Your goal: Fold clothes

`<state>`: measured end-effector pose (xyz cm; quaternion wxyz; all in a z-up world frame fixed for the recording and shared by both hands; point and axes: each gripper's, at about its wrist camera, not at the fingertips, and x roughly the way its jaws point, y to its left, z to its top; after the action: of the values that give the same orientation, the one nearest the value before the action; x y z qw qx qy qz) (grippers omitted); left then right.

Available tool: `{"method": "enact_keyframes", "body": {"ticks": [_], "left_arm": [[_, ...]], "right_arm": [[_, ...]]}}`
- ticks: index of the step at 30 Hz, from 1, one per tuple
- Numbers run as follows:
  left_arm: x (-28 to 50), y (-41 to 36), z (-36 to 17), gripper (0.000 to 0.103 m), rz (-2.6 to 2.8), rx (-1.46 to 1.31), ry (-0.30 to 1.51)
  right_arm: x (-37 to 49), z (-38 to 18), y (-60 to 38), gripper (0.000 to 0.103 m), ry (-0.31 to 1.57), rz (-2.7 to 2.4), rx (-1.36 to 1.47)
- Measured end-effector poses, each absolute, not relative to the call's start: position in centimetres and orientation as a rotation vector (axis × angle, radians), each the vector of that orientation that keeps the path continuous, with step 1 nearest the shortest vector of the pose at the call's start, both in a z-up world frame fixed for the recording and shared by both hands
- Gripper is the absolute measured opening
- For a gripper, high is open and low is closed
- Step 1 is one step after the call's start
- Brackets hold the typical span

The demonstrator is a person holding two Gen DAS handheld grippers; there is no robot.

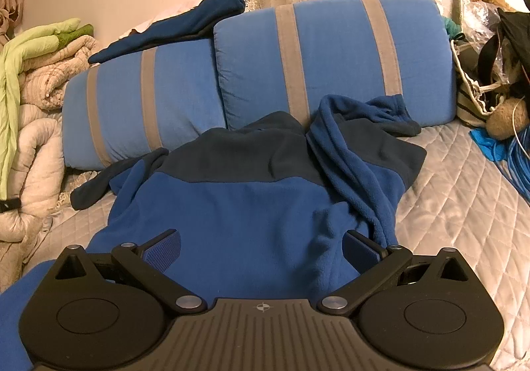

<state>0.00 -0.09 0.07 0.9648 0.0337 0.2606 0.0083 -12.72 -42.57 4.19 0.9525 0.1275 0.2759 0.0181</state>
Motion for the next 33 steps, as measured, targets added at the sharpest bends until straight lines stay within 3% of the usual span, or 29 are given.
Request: {"method": "enact_keyframes", "body": {"ticks": [4, 9, 18, 33], "left_arm": [[0.1, -1.7, -0.1, 0.103, -0.045, 0.056, 0.608], [-4.7, -4.8, 0.2, 0.103, -0.185, 0.069, 0.552], [-6.3, -8.6, -3.4, 0.103, -0.272, 0.088, 0.646], [-7.9, -9.1, -2.6, 0.103, -0.289, 0.056, 0.533]], "right_arm": [[-12.8, 4.3, -42.8, 0.103, 0.568, 0.044, 0.25], [-12.7, 4.1, -41.7, 0.103, 0.577, 0.03, 0.191], [-13.3, 4.4, -41.1, 0.103, 0.548, 0.01, 0.139], [-14.1, 4.5, -41.5, 0.103, 0.488, 0.042, 0.155]]}}
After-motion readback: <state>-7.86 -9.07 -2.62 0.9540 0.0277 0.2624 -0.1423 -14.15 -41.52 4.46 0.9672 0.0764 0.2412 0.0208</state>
